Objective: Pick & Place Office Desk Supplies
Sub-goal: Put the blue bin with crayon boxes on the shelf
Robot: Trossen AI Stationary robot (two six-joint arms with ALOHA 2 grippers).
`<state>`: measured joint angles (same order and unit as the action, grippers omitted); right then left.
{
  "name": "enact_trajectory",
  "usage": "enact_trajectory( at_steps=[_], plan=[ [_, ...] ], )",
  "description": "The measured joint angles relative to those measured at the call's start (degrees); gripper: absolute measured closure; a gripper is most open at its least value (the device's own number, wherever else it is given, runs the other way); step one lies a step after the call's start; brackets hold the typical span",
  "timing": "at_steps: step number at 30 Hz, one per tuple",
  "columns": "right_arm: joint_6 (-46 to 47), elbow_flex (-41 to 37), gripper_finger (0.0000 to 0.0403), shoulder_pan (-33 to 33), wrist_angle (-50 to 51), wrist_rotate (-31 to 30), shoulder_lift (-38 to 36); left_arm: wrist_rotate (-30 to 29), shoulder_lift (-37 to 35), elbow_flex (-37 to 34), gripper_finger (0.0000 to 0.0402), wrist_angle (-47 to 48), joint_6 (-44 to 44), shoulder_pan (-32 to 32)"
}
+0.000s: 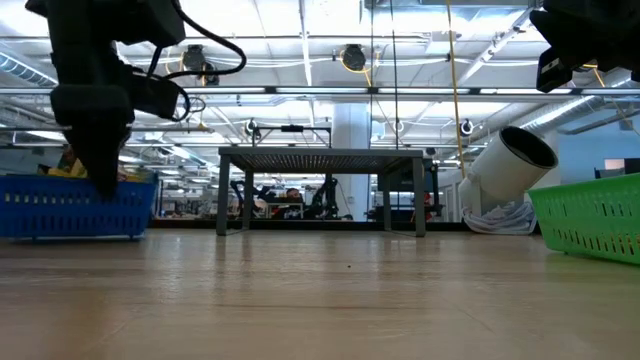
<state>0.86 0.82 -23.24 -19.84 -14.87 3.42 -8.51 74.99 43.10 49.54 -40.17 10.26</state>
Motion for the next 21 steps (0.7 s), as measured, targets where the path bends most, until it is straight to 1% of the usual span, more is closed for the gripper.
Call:
enact_trajectory(
  at_steps=[6,13,21],
  plan=[
    [0.0,0.0,0.0337,0.0,0.0,0.0,0.0,-1.4,0.0,5.9,0.0392,9.3,0.6,-2.1],
    [0.0,0.0,0.0337,0.0,0.0,0.0,0.0,-2.5,0.0,13.5,0.0393,15.2,2.2,-5.1],
    [0.0,0.0,0.0336,0.0,0.0,0.0,0.0,-3.8,0.0,23.7,0.0394,25.2,1.9,-7.5]
  ],
)
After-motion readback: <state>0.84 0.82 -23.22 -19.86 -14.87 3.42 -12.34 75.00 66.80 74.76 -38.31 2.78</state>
